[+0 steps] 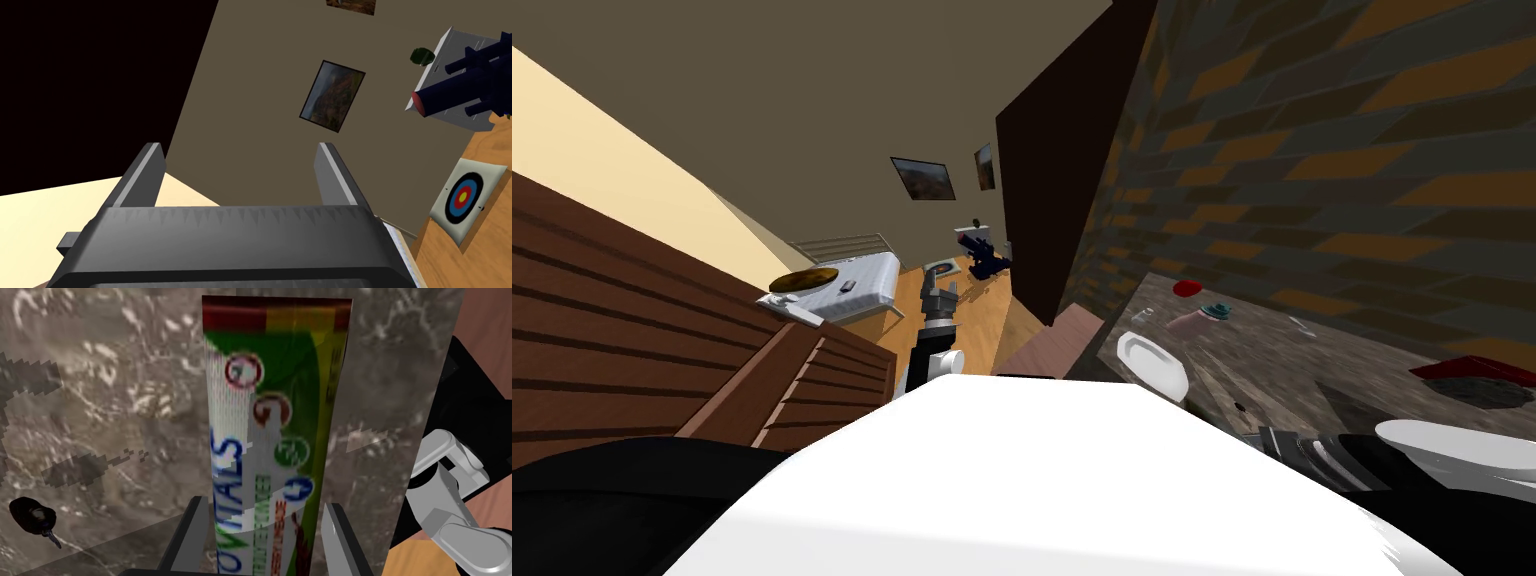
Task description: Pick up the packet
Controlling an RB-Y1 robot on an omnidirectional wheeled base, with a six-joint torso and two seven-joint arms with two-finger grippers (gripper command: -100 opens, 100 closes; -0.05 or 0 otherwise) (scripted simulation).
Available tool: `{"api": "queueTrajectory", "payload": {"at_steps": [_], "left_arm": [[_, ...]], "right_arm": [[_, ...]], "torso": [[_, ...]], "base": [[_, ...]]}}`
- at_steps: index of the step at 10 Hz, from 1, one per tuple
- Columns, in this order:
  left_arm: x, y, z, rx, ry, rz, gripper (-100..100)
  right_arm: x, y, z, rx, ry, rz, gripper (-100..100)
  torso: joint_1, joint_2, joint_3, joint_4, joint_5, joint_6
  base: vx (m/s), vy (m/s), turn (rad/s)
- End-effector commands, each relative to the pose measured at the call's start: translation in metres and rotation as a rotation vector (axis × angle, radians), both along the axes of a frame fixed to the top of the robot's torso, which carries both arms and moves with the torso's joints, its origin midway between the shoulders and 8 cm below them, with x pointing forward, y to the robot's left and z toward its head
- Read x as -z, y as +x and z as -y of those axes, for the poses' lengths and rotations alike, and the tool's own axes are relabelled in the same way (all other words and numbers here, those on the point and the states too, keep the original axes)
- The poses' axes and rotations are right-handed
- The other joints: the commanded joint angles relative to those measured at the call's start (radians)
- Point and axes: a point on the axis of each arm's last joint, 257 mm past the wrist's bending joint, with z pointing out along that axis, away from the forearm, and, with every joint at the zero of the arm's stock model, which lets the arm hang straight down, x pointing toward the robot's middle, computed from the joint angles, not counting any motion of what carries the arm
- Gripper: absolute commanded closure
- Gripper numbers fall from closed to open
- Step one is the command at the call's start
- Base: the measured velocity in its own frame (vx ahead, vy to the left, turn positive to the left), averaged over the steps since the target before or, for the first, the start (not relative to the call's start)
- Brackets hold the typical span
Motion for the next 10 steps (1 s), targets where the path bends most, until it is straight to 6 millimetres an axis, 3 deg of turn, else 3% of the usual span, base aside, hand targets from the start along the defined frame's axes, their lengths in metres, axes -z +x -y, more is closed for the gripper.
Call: {"api": "queueTrajectory", "payload": {"at_steps": [1,9,10], "left_arm": [[0.0,0.0,0.0,0.0,0.0,0.0,0],[0.0,0.0,0.0,0.0,0.0,0.0,0],[0.0,0.0,0.0,0.0,0.0,0.0,0]], "right_arm": [[-0.004,-0.005,0.007,0.029,0.001,-0.001,100],[-0.023,-0.027,0.037,0.148,0.0,0.004,100],[-0.021,-0.026,0.034,0.141,-0.001,0.002,100]], "torso": [[0.0,0.0,0.0,0.0,0.0,0.0],[0.002,0.003,0.002,0.001,0.001,0.002],[0.002,0.003,0.002,0.001,0.002,0.002]], "base": [[-0.098,0.027,0.261],[-0.076,0.037,0.152],[-0.032,0.016,0.034]]}}
